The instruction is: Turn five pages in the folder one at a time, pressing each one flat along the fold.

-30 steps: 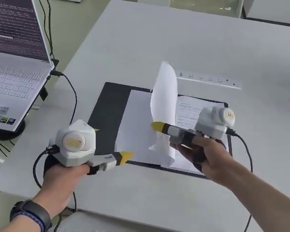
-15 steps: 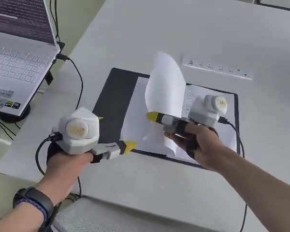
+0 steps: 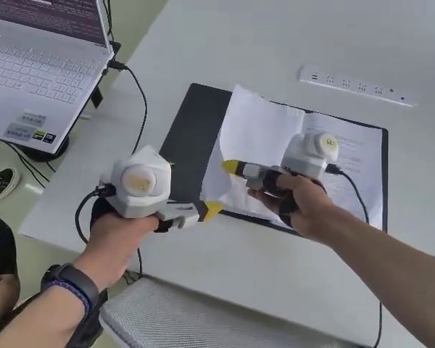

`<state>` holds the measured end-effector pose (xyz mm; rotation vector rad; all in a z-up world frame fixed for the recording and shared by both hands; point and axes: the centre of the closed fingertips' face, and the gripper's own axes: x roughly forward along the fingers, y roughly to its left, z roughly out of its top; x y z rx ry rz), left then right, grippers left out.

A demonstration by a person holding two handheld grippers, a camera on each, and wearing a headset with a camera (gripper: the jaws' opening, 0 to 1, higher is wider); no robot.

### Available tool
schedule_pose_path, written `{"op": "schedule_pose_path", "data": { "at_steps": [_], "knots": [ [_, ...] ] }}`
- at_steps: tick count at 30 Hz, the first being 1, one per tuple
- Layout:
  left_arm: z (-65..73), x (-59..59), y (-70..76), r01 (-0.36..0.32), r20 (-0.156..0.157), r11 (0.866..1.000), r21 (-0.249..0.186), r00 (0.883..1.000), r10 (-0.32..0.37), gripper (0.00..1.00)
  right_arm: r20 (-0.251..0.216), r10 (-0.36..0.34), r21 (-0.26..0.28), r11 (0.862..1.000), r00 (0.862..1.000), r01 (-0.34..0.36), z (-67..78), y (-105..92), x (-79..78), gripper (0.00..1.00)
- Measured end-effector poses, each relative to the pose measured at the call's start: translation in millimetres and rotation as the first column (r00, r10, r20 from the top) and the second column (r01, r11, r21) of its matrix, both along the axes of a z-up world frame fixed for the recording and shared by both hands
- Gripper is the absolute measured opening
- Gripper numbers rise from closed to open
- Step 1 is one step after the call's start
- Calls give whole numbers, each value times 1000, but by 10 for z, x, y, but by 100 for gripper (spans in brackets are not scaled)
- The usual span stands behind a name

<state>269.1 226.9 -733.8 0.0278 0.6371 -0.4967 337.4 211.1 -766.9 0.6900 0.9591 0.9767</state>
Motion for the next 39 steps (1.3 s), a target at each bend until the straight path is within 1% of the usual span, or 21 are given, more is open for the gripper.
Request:
{"op": "schedule_pose_path", "data": {
  "at_steps": [3, 4, 7, 9, 11, 14, 17, 18, 20, 23, 24, 26, 29, 31, 33, 36, 39],
  "knots": [
    [32, -14, -55, 16, -1, 1000, 16, 1000, -16, 75, -15, -9, -9, 1000, 1000, 9, -64, 35, 3, 0],
    [46, -14, -65, 17, -1, 1000, 17, 1000, -17, 75, -28, -13, -13, 1000, 1000, 12, -97, 44, 6, 0],
    [83, 11, -87, 12, 3, 1000, 7, 1000, -12, 75, -37, -16, -22, 1000, 999, 15, -143, 60, 12, 0],
    [88, 20, -92, 13, 1, 1000, 9, 1000, -13, 75, -49, -19, -29, 999, 999, 18, -209, 69, 22, 0],
    [85, 23, -95, 17, -2, 1000, 13, 1000, -17, 75, -71, -15, -41, 999, 997, 12, -291, 82, -3, 0],
    [69, 30, -83, 24, -5, 999, 26, 1000, -24, 75, -86, -2, -74, 997, 996, -4, -414, 100, -52, 0],
    [76, 25, -62, 22, -6, 999, 34, 1000, -22, 76, -100, -16, -83, 997, 995, 8, -483, 107, -48, 0],
    [64, 30, -48, 21, -7, 999, 35, 1000, -21, 75, -105, -18, -77, 997, 994, 10, -485, 117, -50, 0],
    [70, 12, -37, 17, -11, 999, 34, 1000, -17, 75, -100, -15, -76, 997, 995, 8, -503, 144, -50, 0],
    [49, -11, -18, 17, -18, 999, 39, 1000, -17, 75, -70, -11, -78, 997, 998, 6, -486, 173, -40, 3],
    [20, -7, 0, 16, -22, 999, 40, 1000, -15, 76, -64, -8, -80, 997, 998, 3, -489, 181, -42, 4],
    [10, -13, 12, 15, -26, 999, 41, 1000, -14, 75, -60, -8, -76, 997, 998, 4, -502, 175, -25, 5],
    [-22, 1, 25, 15, -29, 999, 42, 999, -14, 75, -57, -6, -68, 998, 998, 2, -493, 176, -26, 6],
    [-48, 24, 26, 16, -31, 999, 37, 999, -15, 75, -47, -4, -63, 998, 999, 1, -484, 178, -31, 7],
    [-47, 36, 13, 20, -32, 999, 34, 999, -19, 75, -34, 2, -47, 999, 999, -4, -451, 189, -47, 11],
    [-29, 47, -17, 34, -33, 999, 41, 999, -33, 74, -34, 4, -35, 999, 999, -5, -434, 201, -46, 15],
    [-23, 65, -30, 39, -34, 998, 46, 999, -37, 71, -32, 13, -15, 1000, 999, -13, -387, 218, -63, 21]
  ]
}}
